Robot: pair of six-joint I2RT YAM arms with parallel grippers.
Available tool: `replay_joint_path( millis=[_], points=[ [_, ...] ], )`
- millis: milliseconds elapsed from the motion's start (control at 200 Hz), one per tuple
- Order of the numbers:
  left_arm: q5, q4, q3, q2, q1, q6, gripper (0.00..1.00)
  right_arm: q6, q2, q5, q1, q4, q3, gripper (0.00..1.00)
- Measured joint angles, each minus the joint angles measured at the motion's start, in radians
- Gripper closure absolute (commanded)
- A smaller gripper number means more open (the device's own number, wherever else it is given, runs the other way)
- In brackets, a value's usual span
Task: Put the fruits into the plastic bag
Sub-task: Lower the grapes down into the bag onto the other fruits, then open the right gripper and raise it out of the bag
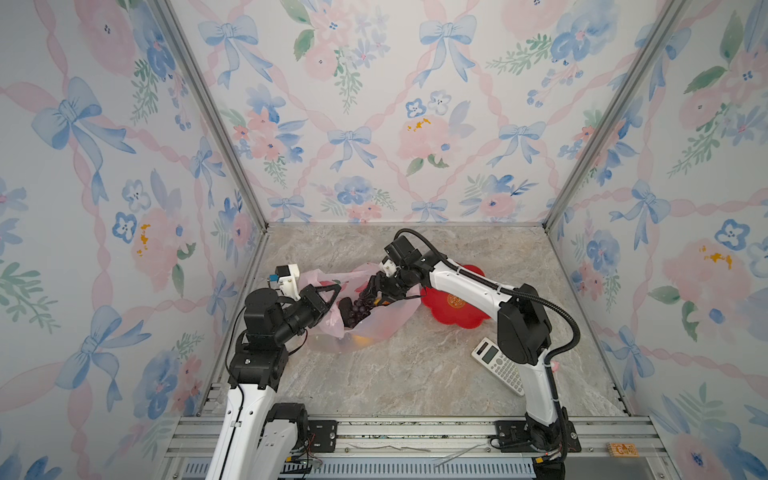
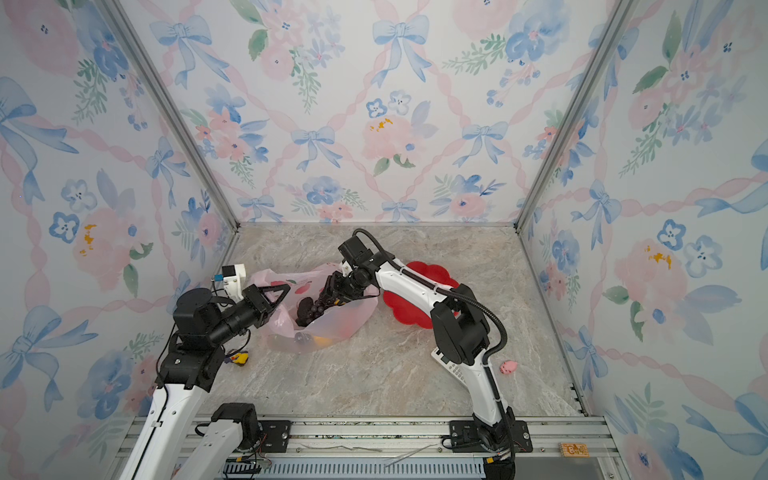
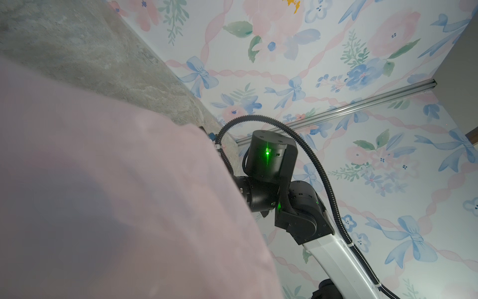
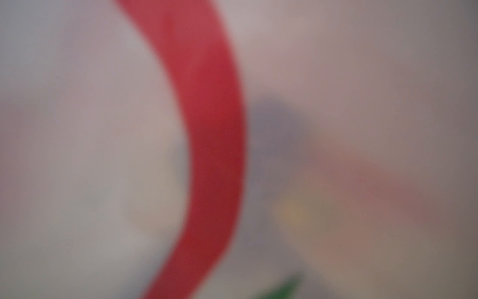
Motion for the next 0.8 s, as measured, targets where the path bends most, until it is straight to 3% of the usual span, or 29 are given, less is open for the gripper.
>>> replay_joint_path(
  millis=[25, 45, 80, 800],
  points=[
    [0.000, 0.000, -0.001, 0.000, 0.000, -0.002, 1.00, -0.019, 0.000, 0.006, 0.002, -0.011, 0.016, 0.11],
    [0.000, 0.001, -0.002, 0.000, 0.000, -0.004, 1.00, -0.019, 0.000, 0.011, 0.003, -0.018, 0.027, 0.00],
    [-0.002, 0.000, -0.003, 0.000, 0.000, -0.006, 1.00, -0.038, 0.000, 0.020, 0.007, -0.032, 0.047, 0.04],
    [-0.033, 0.030, -0.018, 0.006, 0.019, -0.029, 1.00, -0.440, -0.003, 0.294, 0.111, -0.486, 0.484, 0.04]
  ],
)
